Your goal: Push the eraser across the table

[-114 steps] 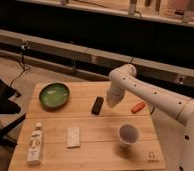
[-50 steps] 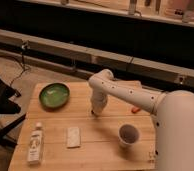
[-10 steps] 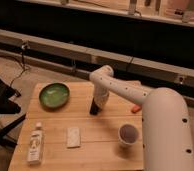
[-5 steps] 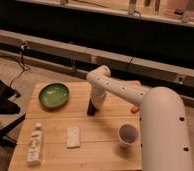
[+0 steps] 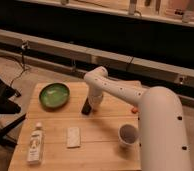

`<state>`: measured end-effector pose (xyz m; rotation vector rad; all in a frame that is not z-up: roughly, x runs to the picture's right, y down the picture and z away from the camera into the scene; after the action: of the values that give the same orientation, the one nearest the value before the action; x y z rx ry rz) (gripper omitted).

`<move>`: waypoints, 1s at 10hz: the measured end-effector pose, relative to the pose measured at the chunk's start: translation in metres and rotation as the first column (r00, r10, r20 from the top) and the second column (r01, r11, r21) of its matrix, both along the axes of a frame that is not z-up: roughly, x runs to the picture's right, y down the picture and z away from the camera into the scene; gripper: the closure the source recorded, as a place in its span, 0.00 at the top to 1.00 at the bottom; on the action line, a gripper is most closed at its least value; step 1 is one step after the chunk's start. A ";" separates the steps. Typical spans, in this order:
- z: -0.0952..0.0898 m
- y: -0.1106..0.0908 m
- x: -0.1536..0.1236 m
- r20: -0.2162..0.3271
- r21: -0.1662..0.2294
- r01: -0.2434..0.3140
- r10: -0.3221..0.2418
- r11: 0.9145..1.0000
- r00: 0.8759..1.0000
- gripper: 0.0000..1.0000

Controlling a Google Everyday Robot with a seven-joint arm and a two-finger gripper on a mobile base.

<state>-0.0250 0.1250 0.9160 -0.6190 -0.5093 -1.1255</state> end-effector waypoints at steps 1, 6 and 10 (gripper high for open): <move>-0.005 0.002 -0.024 0.037 0.003 0.021 -0.021 1.000 0.999 0.00; -0.024 0.008 -0.094 0.170 0.032 0.127 -0.130 0.991 0.977 0.00; -0.030 -0.005 -0.076 0.170 0.062 0.104 -0.113 0.993 0.979 0.00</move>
<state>-0.1011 0.1203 0.8860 -0.5106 -0.5988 -1.3001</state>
